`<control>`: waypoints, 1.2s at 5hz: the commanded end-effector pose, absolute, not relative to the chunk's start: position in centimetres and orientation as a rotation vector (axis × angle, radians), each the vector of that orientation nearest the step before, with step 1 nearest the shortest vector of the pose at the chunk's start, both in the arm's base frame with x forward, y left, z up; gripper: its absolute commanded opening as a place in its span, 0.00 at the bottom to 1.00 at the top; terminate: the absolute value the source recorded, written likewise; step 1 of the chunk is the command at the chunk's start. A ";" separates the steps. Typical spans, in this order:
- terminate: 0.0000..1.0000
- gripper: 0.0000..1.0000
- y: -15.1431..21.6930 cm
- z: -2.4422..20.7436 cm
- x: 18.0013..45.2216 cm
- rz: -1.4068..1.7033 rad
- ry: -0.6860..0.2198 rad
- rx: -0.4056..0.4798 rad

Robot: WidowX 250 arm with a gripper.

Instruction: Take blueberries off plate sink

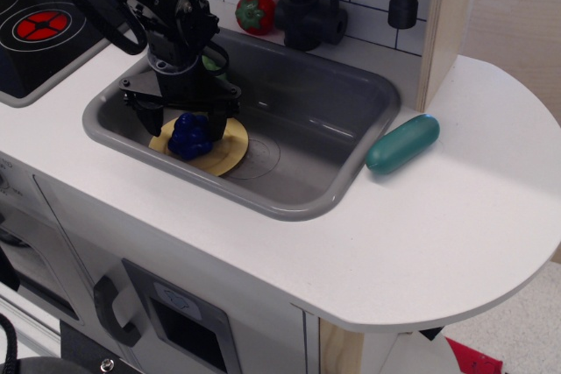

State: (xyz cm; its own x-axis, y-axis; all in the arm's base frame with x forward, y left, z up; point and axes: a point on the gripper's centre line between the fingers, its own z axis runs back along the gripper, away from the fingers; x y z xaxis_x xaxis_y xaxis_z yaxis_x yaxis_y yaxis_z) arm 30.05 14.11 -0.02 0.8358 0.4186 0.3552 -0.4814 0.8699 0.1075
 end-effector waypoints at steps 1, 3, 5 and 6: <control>0.00 0.00 14.4 1.8 30.6 0.498 -0.358 0.190; 0.00 0.00 13.6 6.4 31.0 0.578 -0.361 0.129; 0.00 0.00 10.0 6.5 32.3 0.648 -0.351 0.093; 0.00 0.00 8.3 5.8 33.1 0.652 -0.347 0.097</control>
State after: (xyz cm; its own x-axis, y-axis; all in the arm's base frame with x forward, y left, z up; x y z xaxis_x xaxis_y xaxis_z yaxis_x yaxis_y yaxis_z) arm 32.16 7.56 4.05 0.7572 0.5805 0.2994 -0.6095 0.7928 0.0043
